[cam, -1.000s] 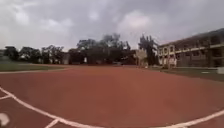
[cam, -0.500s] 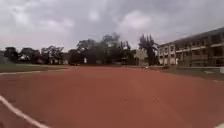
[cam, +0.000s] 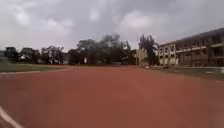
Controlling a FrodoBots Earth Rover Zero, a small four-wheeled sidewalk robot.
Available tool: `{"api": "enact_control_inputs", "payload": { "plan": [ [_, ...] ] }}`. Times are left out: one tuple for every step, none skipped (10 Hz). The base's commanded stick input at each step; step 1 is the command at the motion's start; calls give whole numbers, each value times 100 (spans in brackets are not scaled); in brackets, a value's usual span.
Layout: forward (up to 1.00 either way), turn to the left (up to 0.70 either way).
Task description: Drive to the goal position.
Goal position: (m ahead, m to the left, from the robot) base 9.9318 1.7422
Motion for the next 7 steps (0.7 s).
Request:
{"api": "enact_control_inputs", "payload": {
  "plan": [
    [45,0],
    [45,0],
    [45,0],
    [45,0],
    [45,0],
    [45,0],
    [45,0]
  ]
}}
